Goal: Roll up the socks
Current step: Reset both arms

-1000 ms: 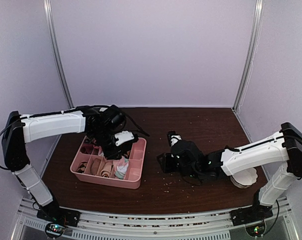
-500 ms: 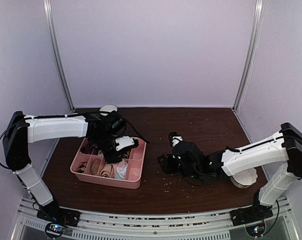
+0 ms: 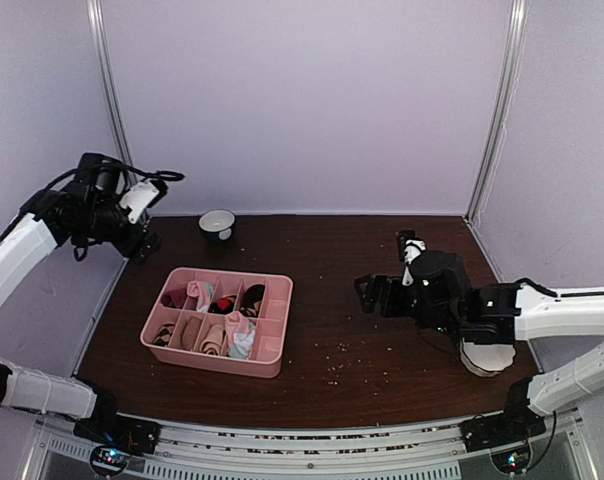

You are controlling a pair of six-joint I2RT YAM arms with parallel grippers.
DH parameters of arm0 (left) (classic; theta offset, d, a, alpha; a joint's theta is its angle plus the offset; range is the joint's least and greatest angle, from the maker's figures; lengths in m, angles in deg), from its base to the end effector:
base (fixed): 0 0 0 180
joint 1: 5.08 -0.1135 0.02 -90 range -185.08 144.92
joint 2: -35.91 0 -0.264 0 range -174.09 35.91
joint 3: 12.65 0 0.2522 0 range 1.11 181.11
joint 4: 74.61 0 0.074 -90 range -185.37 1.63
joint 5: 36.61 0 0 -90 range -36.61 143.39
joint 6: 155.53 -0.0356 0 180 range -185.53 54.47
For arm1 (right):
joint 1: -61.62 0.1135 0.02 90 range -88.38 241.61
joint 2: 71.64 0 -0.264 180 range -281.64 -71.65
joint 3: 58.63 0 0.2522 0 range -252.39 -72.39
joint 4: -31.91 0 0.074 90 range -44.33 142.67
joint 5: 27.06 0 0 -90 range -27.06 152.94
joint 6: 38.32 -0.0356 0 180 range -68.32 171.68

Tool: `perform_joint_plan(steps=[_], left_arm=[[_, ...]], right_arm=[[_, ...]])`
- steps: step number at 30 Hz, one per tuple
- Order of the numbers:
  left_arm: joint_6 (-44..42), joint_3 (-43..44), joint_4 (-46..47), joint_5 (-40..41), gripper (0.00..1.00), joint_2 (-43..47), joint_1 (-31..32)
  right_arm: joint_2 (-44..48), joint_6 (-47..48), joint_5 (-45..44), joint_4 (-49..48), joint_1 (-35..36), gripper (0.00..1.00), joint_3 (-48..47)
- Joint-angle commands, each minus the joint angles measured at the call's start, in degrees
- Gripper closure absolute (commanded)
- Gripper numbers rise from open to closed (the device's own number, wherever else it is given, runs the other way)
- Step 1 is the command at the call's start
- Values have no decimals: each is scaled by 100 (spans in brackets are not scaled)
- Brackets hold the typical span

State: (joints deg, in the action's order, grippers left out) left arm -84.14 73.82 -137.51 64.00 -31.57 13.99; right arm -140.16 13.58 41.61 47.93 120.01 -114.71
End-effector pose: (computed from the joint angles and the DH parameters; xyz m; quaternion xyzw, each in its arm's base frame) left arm 0.2251 -0.0709 0.3638 0.2616 0.8789 0.0835 0.3901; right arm 0.1493 0.2179 0.2538 -0.0555 0.8479 0.2692 0.4534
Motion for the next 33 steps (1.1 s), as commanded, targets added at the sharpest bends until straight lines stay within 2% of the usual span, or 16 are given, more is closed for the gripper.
perform_joint_plan(steps=[1,4,9,11,14,18,21,24,26,29,30,32,33], left_arm=[[5,-1084,1241,-1000,2,425,-1586],[268,-2452,2877,-1783,2,1017,-2436],[444,-3986,4532,-2268,2,1108,-2512],[578,-4251,5060,-2292,2,858,-2521],[825,-4403,5970,-2653,2,415,-2527],[812,-4488,7243,-2964,2,-329,-2518],[862,-4596,7911,-3038,2,-602,-2507],[1044,-4740,8832,-2933,2,-795,-2513],[1154,-4818,9335,-2882,2,-1026,-2514],[1272,-5017,9734,-2582,2,-1117,-2505],[1321,-5215,10074,-2482,2,-1145,-2505],[1361,-5593,11348,-2521,2,-1474,-2472],[1291,-5564,11092,-2434,2,-1378,-2448]], right_arm=[[1111,258,-1134,1266,-386,0,391],[2138,169,-1977,1941,-812,0,761],[4162,515,-3441,2335,-1124,0,1604],[4945,1247,-3792,2018,-1135,0,2010],[5935,2529,-4011,996,-1145,0,2753],[6518,3441,-4476,-392,-1238,0,3521],[6190,3629,-4285,-798,-1659,0,3642],[5239,3598,-3677,-1063,-2261,0,3567],[4506,3652,-3486,-1725,-2579,0,3621],[3602,3961,-2711,-3029,-3145,0,3801],[3282,3949,-2437,-3403,-3358,0,3819],[2663,3893,-1896,-4027,-3769,0,3818],[2328,3883,-1643,-4351,-3928,0,3809]])
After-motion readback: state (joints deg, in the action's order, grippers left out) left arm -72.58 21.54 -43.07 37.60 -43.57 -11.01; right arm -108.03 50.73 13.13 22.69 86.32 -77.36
